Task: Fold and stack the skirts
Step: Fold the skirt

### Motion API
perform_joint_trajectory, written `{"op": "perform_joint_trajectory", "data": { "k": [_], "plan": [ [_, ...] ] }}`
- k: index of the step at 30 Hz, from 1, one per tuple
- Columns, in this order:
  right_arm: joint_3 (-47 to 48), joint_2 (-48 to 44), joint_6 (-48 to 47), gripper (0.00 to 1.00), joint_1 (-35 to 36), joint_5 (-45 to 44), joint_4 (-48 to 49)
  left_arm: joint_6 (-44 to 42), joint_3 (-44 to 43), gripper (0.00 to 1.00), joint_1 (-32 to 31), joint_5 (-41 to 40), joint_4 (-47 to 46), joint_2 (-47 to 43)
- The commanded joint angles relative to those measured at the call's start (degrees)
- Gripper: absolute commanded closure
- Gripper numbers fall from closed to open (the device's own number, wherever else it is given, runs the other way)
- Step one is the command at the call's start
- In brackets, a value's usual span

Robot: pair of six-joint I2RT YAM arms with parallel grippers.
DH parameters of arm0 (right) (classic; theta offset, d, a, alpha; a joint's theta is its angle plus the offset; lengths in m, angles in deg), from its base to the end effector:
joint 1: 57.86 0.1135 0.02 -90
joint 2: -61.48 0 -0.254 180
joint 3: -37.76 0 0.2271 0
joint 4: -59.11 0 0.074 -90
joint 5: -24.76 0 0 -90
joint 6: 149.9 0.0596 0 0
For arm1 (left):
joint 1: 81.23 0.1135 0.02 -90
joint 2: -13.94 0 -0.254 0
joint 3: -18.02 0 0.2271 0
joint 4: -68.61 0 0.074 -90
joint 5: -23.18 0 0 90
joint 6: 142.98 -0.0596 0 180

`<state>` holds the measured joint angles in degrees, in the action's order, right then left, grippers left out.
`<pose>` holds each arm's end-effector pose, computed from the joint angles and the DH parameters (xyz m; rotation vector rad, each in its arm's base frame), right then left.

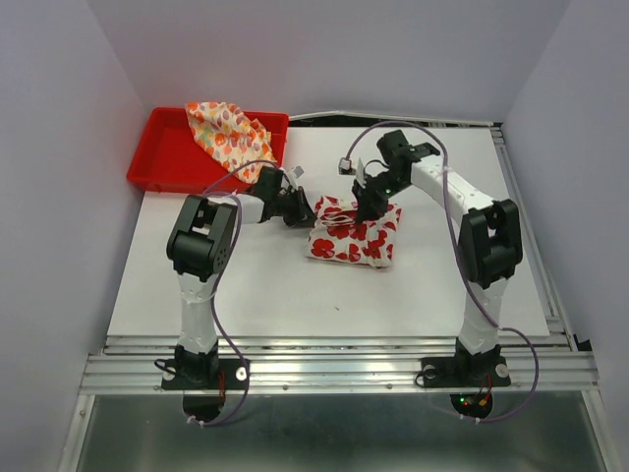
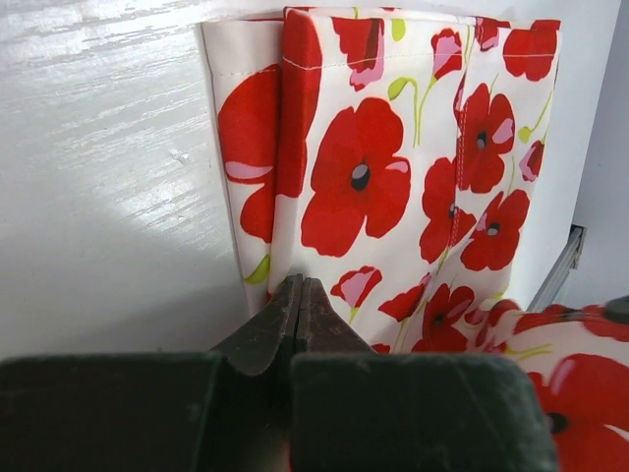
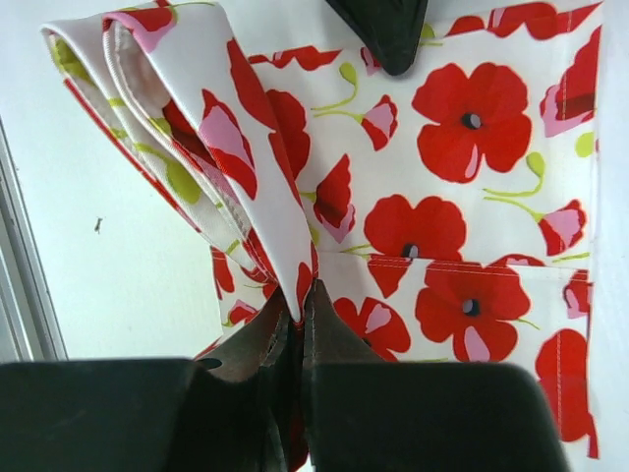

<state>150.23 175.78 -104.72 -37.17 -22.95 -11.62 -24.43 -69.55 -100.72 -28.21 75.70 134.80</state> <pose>0.3478 0.1742 0.2251 -1.5125 2.0703 0.8860 0.3948 -0.1792 0.1288 0.1933 2.3678 -1.1916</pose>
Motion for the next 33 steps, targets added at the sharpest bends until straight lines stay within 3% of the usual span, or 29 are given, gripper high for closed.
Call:
{"op": "perform_joint_trajectory", "data": {
  "k": [1,10,27,33],
  "plan": [
    [7.1,3.2,-1.1,0.99,-0.6,0.2,-6.1,-4.8,1.6,1.0,0.7,-8.0,7.0,3.4],
    [18.5,11.6,-3.8,0.99,-3.2,-3.6,-9.8,-5.4,1.2,1.0,0.8,-7.8,7.2,4.2],
    [26.7,19.2,-6.9,0.99,-5.6,-6.6,-8.0,-6.0,0.6,1.0,0.9,-7.8,8.1,4.6],
    [30.0,21.2,-7.2,0.94,-5.6,-6.0,-8.1,-6.2,0.4,1.0,0.9,-7.7,8.1,5.0]
  ]
}}
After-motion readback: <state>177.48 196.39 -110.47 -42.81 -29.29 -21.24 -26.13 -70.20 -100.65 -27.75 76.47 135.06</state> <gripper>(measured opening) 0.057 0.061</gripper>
